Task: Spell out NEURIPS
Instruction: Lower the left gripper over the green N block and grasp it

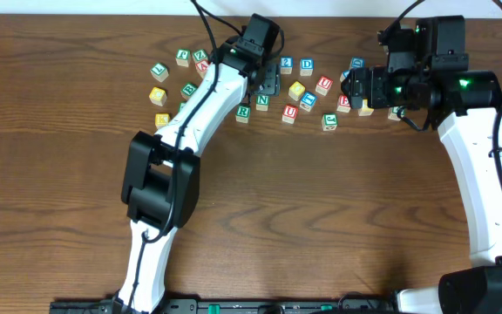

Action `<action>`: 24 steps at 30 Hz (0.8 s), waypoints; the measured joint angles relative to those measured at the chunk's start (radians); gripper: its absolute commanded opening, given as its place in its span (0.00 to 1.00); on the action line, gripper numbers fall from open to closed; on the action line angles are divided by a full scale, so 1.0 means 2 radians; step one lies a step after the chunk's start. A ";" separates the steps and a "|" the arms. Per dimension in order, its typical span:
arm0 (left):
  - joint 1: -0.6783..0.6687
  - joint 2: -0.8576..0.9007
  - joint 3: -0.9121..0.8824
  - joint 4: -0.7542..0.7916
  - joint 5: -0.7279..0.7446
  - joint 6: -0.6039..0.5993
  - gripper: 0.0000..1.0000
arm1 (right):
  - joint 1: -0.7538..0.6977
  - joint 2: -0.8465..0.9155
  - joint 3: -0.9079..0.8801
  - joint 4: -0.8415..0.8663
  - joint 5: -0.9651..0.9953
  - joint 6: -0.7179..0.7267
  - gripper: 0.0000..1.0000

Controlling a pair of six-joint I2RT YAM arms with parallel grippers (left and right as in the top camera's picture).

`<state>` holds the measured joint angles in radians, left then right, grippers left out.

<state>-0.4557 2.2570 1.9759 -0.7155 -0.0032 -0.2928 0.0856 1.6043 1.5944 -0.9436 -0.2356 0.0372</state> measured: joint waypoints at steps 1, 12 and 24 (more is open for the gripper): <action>0.000 0.002 0.000 0.000 0.000 0.002 0.61 | 0.000 0.000 0.000 -0.001 0.000 0.000 0.99; -0.015 0.028 0.002 0.001 -0.005 0.004 0.55 | 0.000 0.000 0.000 -0.005 0.000 0.000 0.99; -0.019 0.040 0.002 0.014 -0.039 -0.013 0.55 | 0.000 0.000 0.000 -0.008 0.000 0.000 0.99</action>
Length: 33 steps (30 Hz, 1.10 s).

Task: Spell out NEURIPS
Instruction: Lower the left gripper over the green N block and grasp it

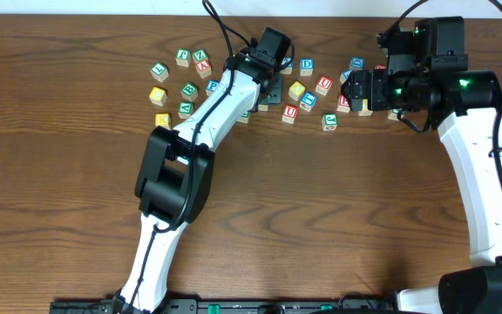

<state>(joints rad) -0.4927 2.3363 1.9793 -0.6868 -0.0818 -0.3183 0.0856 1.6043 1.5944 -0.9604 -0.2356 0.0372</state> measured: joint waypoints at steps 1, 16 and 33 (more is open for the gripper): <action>0.000 0.002 0.000 0.001 0.000 0.000 0.55 | 0.000 0.000 0.000 0.000 0.000 0.000 0.99; -0.001 0.024 0.000 0.007 0.000 -0.015 0.46 | 0.000 0.000 0.000 -0.001 0.000 0.000 0.99; -0.003 0.024 -0.002 0.009 0.000 -0.015 0.46 | 0.000 0.001 0.000 -0.005 0.001 0.000 0.99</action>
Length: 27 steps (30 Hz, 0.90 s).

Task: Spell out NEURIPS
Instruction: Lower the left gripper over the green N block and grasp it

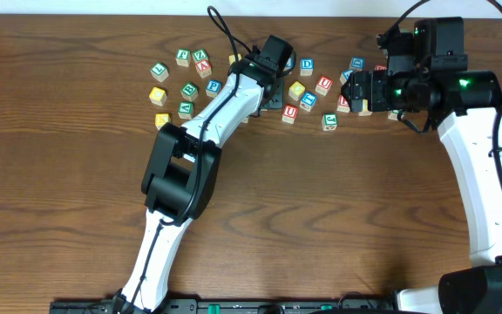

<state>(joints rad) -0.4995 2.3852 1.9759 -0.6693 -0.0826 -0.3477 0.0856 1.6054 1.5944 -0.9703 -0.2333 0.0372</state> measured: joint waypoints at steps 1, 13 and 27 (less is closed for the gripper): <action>0.000 0.000 0.000 0.000 0.000 0.000 0.45 | 0.000 0.000 0.000 -0.001 0.002 0.000 0.99; -0.002 0.000 -0.001 0.000 0.000 0.000 0.40 | 0.000 0.000 0.000 -0.005 0.010 0.000 0.99; -0.008 0.000 -0.012 0.014 0.000 0.000 0.35 | 0.000 0.000 0.000 -0.005 0.010 0.000 0.99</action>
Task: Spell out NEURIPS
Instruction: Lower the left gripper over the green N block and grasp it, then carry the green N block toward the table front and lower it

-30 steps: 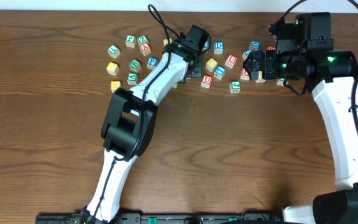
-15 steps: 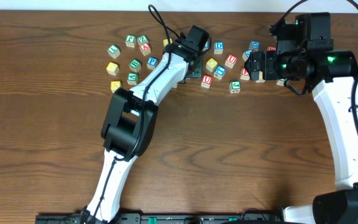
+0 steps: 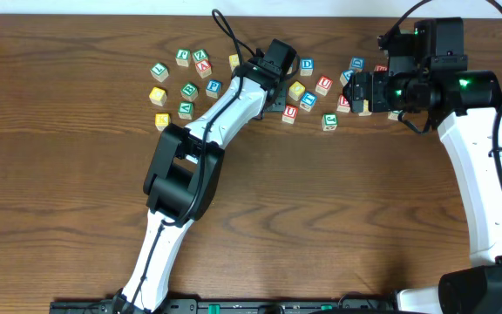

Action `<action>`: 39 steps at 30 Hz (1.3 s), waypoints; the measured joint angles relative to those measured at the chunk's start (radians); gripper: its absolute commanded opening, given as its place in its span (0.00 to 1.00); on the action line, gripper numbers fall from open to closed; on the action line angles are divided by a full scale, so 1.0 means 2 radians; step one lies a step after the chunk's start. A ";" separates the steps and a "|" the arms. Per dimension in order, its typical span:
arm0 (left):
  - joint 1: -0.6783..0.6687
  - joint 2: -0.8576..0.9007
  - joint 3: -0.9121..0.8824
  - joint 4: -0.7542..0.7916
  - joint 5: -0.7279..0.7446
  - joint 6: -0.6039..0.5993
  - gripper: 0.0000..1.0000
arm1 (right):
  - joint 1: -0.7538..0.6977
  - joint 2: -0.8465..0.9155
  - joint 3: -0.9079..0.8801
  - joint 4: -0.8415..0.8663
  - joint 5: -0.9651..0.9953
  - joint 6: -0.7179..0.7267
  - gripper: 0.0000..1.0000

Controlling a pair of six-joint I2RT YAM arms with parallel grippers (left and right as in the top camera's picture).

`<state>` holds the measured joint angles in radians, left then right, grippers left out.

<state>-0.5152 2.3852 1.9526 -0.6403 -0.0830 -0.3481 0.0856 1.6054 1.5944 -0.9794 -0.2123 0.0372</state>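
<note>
Lettered wooden blocks lie scattered along the far side of the table. My left gripper (image 3: 274, 98) reaches into the middle of them, next to a red U block (image 3: 290, 112) and a yellow block (image 3: 296, 89); the arm hides its fingers and whatever lies under it. My right gripper (image 3: 349, 91) hovers low at the right end of the scatter, beside a red P block (image 3: 344, 104). How its jaws stand does not show. A blue D block (image 3: 307, 64) lies further back.
A left cluster of green, yellow and blue blocks (image 3: 186, 89) sits beside the left arm's forearm. A green block (image 3: 329, 121) lies nearest the front of the group. The bare wooden table (image 3: 321, 218) stretches toward me.
The left arm has edged slightly further right and its elbow has shifted a little with it. The right arm and the visible blocks are where they were.
At first the left gripper sat by the green N and R blocks, both in view. Then the arm had swung right, covering those two blocks, and it has kept creeping right since. The right arm has stayed by the P block throughout.
</note>
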 measured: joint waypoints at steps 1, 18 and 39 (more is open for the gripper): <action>0.000 0.000 0.000 0.000 0.000 0.000 0.34 | 0.000 0.000 0.000 0.000 0.000 0.000 0.99; 0.000 -0.017 -0.002 -0.005 -0.001 0.000 0.31 | 0.000 0.000 0.000 0.000 0.000 0.000 0.99; 0.000 -0.254 -0.017 -0.282 -0.011 -0.029 0.31 | 0.000 0.000 0.000 0.000 0.013 0.000 0.99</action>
<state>-0.5144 1.8767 1.9179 -1.2049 -0.1047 -0.4053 0.0856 1.6054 1.5944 -0.9791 -0.1864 0.0372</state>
